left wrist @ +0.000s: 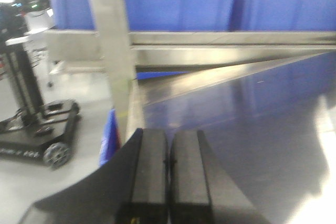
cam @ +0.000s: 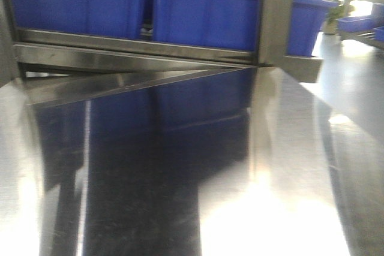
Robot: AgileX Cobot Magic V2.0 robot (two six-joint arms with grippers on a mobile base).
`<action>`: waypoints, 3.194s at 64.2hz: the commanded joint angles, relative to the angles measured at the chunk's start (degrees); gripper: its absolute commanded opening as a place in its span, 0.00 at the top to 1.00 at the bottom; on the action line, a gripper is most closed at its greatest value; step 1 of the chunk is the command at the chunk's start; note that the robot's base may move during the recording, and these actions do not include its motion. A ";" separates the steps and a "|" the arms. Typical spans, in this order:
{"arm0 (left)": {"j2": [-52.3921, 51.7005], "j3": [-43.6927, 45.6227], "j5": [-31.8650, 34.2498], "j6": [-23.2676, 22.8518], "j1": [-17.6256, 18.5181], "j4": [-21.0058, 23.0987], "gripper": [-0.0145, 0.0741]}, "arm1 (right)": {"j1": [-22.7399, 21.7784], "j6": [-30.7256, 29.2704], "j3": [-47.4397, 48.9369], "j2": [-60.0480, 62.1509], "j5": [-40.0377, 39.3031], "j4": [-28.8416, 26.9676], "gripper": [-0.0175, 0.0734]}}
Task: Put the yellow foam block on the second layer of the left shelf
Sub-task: 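Hold the cube in the right gripper while the base backs away, then drive the base toward the shelf rack of blue bins, cube held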
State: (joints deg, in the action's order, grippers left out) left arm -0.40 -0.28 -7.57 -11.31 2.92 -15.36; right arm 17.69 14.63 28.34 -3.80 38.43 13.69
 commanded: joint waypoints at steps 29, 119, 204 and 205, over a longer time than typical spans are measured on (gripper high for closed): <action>-0.78 -1.48 5.02 -0.22 0.38 0.16 0.68 | -0.26 -0.56 1.55 -1.00 -5.18 1.47 0.44; -0.78 -1.48 5.02 -0.22 0.38 0.16 0.68 | -0.27 -0.56 1.55 -1.07 -5.18 1.47 0.44; -0.78 -1.48 4.92 -0.22 0.26 0.16 0.68 | -0.27 -0.56 1.55 -1.19 -5.23 1.47 0.44; -0.78 -1.48 4.92 -0.22 0.26 0.16 0.68 | -0.27 -0.56 1.55 -1.19 -5.23 1.47 0.44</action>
State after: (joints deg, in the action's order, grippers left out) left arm -0.40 -0.28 -7.49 -11.31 2.92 -15.36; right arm 17.66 14.54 28.30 -3.78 38.41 13.93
